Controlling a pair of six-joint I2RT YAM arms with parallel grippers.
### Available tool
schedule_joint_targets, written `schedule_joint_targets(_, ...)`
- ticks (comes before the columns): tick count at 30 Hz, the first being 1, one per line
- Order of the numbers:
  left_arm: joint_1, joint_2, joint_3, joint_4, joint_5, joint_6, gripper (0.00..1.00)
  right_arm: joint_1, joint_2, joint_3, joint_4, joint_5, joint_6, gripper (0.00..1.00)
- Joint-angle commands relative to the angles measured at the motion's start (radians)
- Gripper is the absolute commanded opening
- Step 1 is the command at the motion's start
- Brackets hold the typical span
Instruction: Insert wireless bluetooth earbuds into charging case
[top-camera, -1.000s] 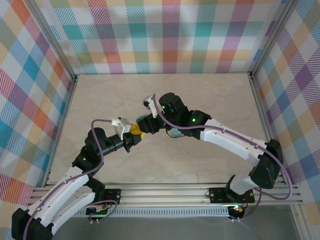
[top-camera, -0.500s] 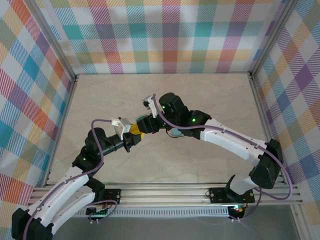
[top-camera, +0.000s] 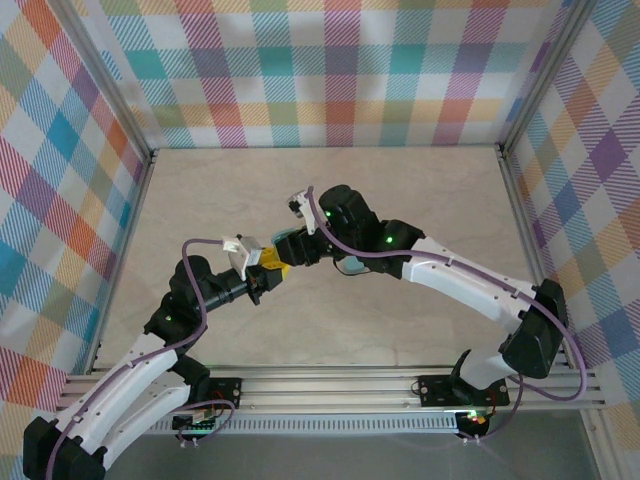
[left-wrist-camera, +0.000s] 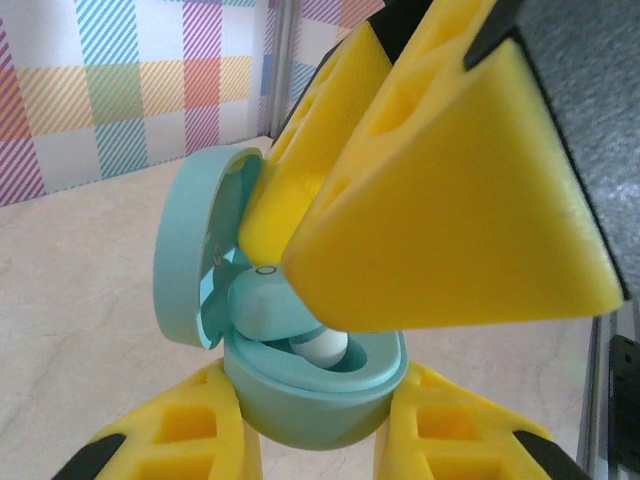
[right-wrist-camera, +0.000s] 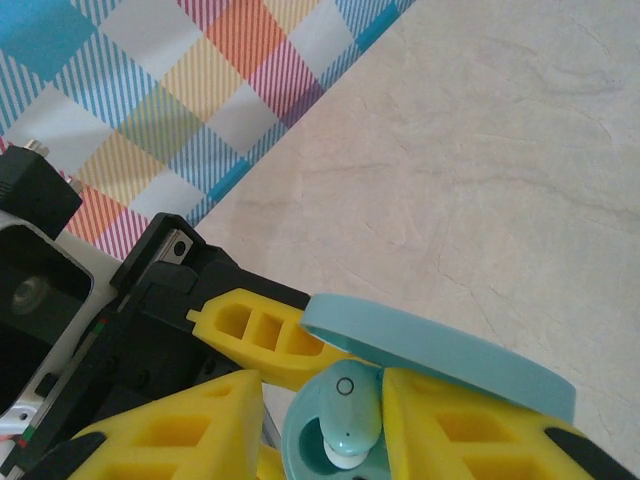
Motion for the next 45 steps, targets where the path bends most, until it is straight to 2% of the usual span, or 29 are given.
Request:
schedule_joint_targets(1, -0.013, -0.016, 0.005, 0.069, 0.012, 0.011, 0.07, 0.001, -0.036, 0.022, -0.027, 0.014, 0.03, 0.37)
schedule_joint_targets(14, -0.013, -0.01, 0.01, 0.057, 0.009, 0.022, 0.07, 0.004, -0.063, 0.002, -0.025, -0.019, 0.103, 0.37)
schedule_joint_targets(45, -0.013, -0.025, -0.002, 0.043, 0.002, 0.026, 0.07, 0.02, -0.049, 0.039, -0.143, 0.036, 0.118, 0.37)
